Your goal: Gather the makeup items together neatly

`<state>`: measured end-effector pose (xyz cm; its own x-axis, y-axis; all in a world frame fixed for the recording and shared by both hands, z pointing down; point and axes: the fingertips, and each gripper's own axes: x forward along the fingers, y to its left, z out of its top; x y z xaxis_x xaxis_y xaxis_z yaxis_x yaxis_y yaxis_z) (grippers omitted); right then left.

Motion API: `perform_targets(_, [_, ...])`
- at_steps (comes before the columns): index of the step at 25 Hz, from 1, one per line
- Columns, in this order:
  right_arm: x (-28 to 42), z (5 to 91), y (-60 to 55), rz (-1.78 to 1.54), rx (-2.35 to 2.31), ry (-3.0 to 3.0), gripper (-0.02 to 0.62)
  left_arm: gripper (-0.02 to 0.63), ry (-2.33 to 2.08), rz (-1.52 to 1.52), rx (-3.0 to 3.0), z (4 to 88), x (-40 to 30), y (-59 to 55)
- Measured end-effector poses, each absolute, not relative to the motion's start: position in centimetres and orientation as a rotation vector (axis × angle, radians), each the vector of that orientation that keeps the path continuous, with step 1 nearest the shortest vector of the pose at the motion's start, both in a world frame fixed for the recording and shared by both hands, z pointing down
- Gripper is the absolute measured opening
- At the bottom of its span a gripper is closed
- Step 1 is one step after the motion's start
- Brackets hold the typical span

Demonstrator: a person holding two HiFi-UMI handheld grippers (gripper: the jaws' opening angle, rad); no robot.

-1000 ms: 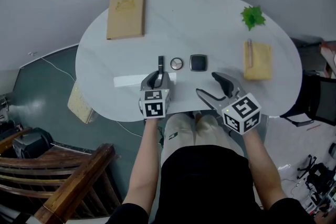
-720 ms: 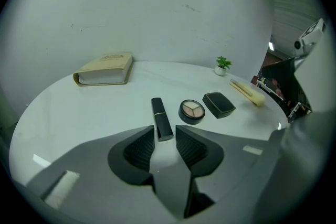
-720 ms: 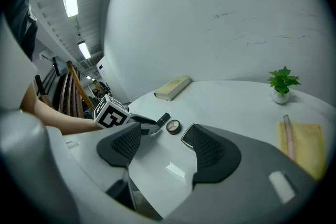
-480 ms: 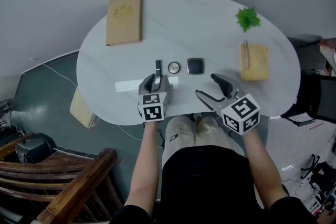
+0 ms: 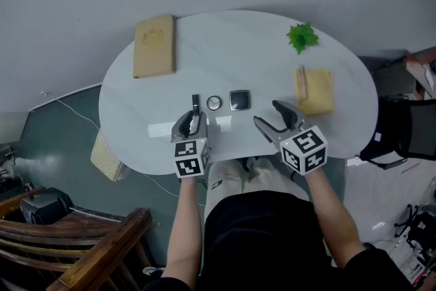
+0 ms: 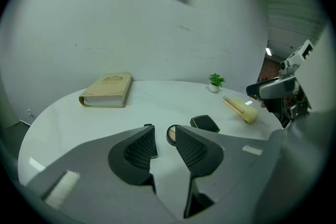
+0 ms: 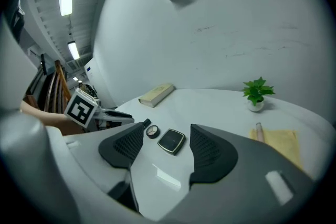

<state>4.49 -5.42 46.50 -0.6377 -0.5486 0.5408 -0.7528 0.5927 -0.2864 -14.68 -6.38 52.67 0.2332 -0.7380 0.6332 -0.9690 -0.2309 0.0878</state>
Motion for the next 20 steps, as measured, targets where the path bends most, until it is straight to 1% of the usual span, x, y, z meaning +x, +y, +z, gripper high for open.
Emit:
perform_targets(2, [5.9,46.7,-5.9,0.693,1.104,-2.391,0.266,0.121,-1.563,0.636,2.067,51.6,-13.9,-6.3])
perform_targets(9, [10.7,48.0,-7.1,0.676,1.254,-2.269,0.227,0.115,-1.546,0.578,2.142,48.2,-11.3,-5.7])
perform_targets(14, [13.4,49.2,-8.2,0.685,1.326,-2.201,0.183,0.114,-1.527,0.569,2.174,46.8,-10.0,-5.2])
perform_targets(20, [16.7,51.2,-9.9,0.690,1.407,-2.091,0.164,0.114,-1.488,0.591,2.202,46.3,-8.2,-4.5])
